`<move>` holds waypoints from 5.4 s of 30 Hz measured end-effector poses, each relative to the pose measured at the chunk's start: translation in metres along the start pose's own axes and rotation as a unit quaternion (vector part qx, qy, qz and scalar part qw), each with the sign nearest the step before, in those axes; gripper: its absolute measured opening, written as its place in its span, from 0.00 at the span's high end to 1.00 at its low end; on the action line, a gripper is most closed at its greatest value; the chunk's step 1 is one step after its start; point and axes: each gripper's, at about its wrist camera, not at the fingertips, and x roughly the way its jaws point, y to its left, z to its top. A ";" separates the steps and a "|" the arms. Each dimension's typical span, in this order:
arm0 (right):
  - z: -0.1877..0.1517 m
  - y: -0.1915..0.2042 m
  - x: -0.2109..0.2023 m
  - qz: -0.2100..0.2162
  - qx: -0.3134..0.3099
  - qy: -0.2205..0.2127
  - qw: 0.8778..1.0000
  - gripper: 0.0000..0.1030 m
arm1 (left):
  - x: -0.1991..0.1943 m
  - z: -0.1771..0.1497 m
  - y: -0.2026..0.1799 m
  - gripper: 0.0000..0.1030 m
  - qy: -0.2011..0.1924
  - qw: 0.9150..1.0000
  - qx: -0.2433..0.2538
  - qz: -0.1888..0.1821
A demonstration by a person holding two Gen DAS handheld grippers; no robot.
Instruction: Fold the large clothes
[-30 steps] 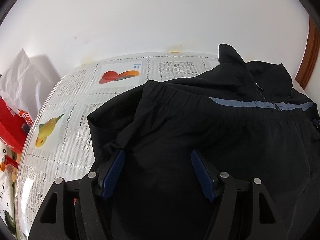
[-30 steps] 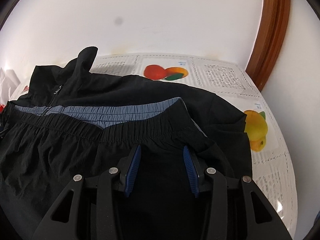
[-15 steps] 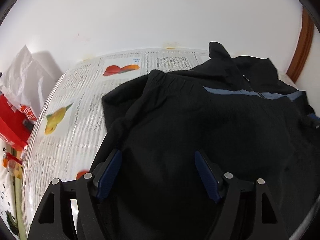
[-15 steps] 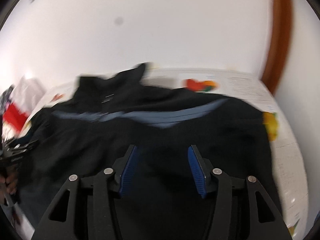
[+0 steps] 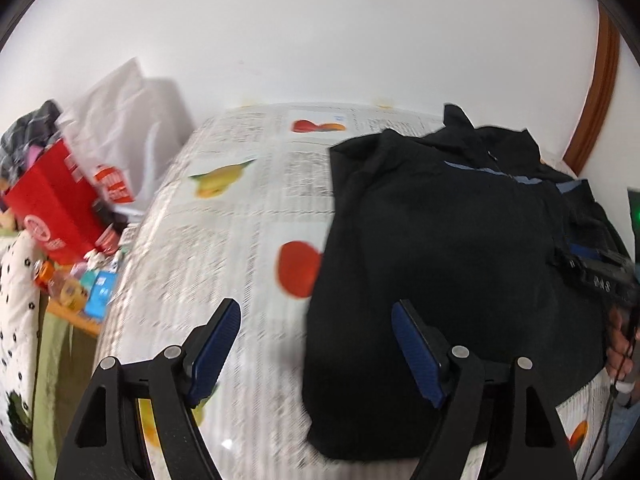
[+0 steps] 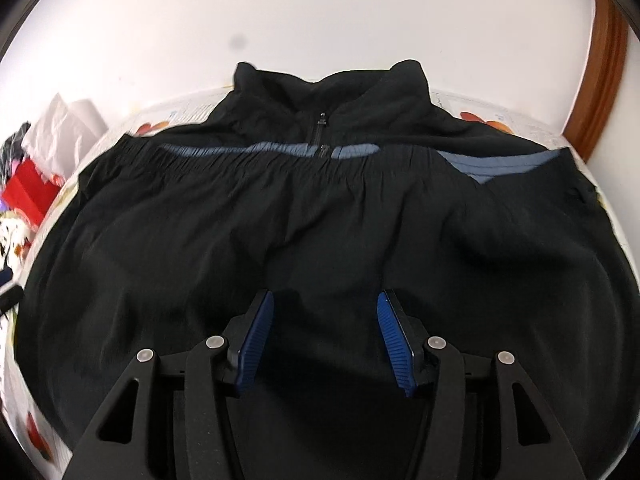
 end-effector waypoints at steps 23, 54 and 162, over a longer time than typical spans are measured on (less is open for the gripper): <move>-0.143 0.050 -0.112 0.025 -0.050 0.000 0.998 0.47 | -0.045 -0.089 0.051 0.26 0.027 0.998 -0.048 0.005; -0.094 0.287 -0.063 0.067 -0.311 -0.054 0.946 0.91 | -0.035 -0.118 0.086 0.26 0.037 0.998 -0.058 -0.016; -0.053 0.058 -0.095 0.120 -0.060 -0.051 0.990 0.23 | -0.010 -0.088 -0.048 0.40 0.029 0.983 0.003 -0.180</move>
